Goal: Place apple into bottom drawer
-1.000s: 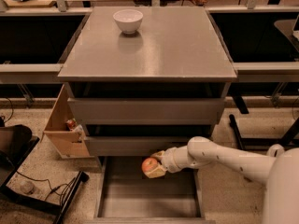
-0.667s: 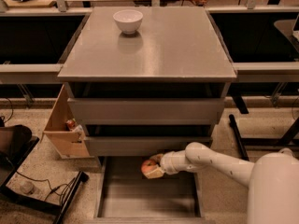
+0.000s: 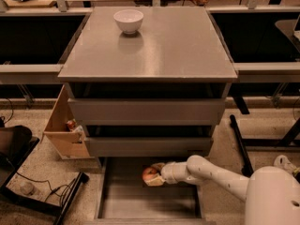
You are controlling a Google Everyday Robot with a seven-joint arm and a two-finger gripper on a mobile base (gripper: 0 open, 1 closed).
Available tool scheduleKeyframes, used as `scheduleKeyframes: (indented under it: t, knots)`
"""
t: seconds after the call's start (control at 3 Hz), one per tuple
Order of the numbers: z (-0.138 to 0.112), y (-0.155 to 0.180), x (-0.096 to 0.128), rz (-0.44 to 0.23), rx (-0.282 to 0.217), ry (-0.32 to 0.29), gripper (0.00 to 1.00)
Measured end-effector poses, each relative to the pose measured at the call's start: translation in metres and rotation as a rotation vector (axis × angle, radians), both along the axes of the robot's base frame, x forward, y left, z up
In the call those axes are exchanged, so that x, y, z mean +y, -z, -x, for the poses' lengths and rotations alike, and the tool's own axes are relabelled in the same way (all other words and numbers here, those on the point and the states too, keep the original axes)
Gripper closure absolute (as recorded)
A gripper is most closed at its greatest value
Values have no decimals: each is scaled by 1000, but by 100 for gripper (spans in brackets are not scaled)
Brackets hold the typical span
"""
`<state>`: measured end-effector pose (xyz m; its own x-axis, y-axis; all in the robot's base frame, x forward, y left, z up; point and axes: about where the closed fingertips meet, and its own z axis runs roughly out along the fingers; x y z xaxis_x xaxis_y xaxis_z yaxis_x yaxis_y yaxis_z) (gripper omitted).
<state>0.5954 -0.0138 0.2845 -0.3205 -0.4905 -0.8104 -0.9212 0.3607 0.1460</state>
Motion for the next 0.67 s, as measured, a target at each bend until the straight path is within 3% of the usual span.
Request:
scheduleKeyframes:
  t: [0.33,0.67]
  knots:
    - [3,22,8,-36,3,-24,100]
    - [16,72,30,-117,6,-113,100]
